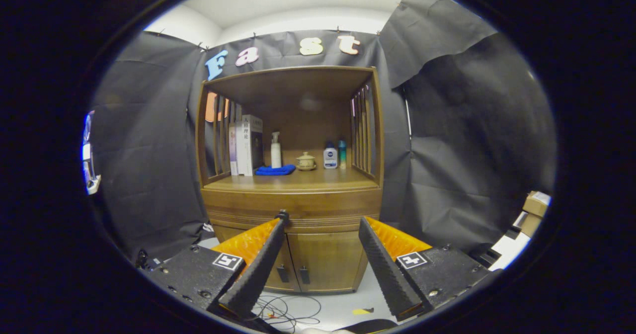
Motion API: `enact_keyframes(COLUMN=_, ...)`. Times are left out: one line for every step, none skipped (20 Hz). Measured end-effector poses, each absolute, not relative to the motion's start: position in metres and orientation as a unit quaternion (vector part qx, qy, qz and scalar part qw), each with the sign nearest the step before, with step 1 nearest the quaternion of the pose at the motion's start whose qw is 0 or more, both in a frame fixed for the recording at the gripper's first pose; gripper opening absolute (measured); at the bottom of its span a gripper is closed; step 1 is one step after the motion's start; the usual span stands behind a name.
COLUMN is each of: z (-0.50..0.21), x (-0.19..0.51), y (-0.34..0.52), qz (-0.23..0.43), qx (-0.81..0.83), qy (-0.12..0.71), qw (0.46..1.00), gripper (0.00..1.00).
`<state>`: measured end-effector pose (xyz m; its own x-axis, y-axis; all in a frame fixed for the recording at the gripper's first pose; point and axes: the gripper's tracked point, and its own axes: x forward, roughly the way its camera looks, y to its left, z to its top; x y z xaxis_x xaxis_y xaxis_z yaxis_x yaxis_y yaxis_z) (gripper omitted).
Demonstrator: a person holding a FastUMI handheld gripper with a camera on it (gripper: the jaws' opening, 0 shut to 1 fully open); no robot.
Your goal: Pull open the drawer, take out the items inside it, and place them on the countertop above the cabinet.
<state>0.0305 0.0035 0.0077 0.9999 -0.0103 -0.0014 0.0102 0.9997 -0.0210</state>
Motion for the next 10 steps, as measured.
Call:
enact_keyframes(z=0.011, x=0.038, y=0.006, qz=-0.005, qx=-0.013, qy=-0.001, qw=1.0, gripper=0.98)
enact_keyframes(z=0.015, x=0.047, y=0.009, qz=-0.004, qx=-0.014, qy=-0.005, qw=1.0, gripper=0.98)
enact_keyframes(z=0.017, x=0.056, y=0.012, qz=-0.003, qx=-0.013, qy=-0.006, qw=1.0, gripper=0.98)
enact_keyframes(z=0.022, x=0.065, y=0.016, qz=-0.003, qx=-0.009, qy=-0.01, qw=1.0, gripper=0.98)
enact_keyframes(z=0.024, x=0.076, y=0.018, qz=-0.005, qx=-0.005, qy=-0.013, qw=1.0, gripper=0.98)
enact_keyframes(z=0.027, x=0.088, y=0.022, qz=-0.004, qx=-0.004, qy=-0.013, qw=1.0, gripper=0.98)
enact_keyframes(z=0.027, x=0.099, y=0.027, qz=-0.002, qx=-0.003, qy=-0.015, qw=1.0, gripper=0.98)
enact_keyframes(z=0.027, x=0.11, y=0.031, qz=-0.002, qx=-0.005, qy=-0.011, qw=1.0, gripper=0.98)
enact_keyframes(z=0.026, x=0.121, y=0.035, qz=0.0, qx=-0.005, qy=-0.014, qw=1.0, gripper=0.98)
enact_keyframes(z=0.025, x=0.133, y=0.04, qz=0.0, qx=-0.006, qy=-0.01, qw=1.0, gripper=0.98)
